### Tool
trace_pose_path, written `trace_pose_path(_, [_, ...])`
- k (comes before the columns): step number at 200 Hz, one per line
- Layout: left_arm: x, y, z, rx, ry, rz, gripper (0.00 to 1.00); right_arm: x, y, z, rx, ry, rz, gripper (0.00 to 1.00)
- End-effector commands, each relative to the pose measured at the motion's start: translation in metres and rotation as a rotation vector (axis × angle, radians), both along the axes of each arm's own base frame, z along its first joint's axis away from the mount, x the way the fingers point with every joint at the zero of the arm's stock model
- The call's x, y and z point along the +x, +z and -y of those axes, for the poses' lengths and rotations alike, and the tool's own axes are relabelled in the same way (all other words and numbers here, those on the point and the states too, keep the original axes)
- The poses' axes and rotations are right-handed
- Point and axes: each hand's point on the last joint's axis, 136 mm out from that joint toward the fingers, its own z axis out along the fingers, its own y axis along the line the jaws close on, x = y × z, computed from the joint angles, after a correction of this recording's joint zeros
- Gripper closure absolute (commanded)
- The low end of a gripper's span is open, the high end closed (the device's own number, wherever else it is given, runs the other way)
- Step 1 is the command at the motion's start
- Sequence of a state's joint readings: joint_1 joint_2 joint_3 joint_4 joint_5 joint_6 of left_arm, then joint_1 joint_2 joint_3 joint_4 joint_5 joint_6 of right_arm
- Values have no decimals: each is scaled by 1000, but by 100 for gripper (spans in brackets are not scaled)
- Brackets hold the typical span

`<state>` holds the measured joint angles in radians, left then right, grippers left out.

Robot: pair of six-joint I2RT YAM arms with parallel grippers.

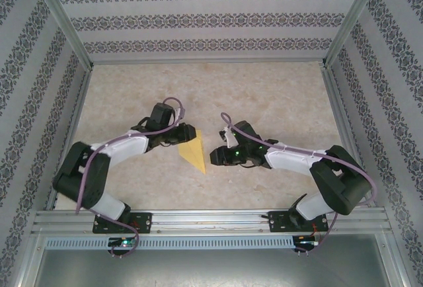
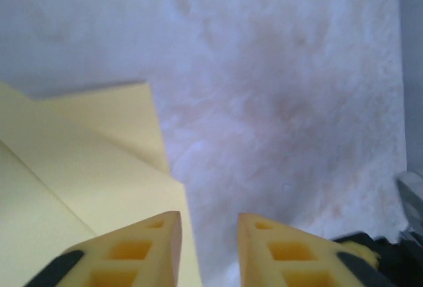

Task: Fold a paper plane with a square sheet of paper (fold left side to right side)
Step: Turn over the paper at the center of the table.

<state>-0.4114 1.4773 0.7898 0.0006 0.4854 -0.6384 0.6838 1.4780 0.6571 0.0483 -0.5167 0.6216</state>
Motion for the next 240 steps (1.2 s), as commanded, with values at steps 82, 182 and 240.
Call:
trace_pose_path(82, [-36, 69, -80, 194, 175, 314, 48, 55, -7, -47, 16, 136, 177, 50])
trace_pose_path(182, [-40, 74, -82, 178, 181, 317, 47, 62, -25, -59, 36, 147, 132, 66])
trace_pose_path(240, [-43, 81, -80, 146, 178, 328, 47, 62, -25, -59, 42, 145, 120, 87])
